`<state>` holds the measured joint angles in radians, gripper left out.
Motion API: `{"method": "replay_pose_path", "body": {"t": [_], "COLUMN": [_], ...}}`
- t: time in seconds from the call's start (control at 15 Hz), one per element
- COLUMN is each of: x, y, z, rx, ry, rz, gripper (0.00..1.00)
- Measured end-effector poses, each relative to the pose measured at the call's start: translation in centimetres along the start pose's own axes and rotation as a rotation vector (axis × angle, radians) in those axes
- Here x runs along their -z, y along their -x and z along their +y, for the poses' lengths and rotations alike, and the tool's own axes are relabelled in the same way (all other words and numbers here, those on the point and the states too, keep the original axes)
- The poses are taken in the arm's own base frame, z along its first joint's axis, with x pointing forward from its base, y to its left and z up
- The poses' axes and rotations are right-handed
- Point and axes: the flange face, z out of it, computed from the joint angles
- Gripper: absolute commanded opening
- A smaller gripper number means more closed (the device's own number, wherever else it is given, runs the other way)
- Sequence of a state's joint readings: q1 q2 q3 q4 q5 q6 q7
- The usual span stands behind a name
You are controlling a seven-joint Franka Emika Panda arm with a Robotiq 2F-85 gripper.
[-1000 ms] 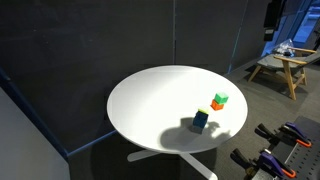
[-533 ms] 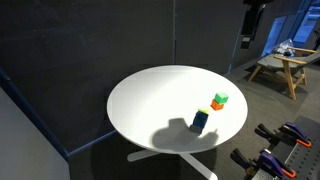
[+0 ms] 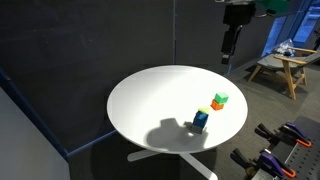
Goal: Pick up the blue block and put it on the lime green block
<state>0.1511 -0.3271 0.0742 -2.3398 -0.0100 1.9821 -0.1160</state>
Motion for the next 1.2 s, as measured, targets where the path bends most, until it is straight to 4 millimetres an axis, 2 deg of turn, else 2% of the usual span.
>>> {"method": "replay_pose_path", "body": {"t": [0.6,1.2], "x": [-5.9,-9.6], "y": [-2.5,-3.6], "z": [-1.0,-1.6], "rx": [0.025,0.04], "ry": [-0.011,-0.021], "rz": [-0.017,-0.053], "gripper": [1.0,1.0]}}
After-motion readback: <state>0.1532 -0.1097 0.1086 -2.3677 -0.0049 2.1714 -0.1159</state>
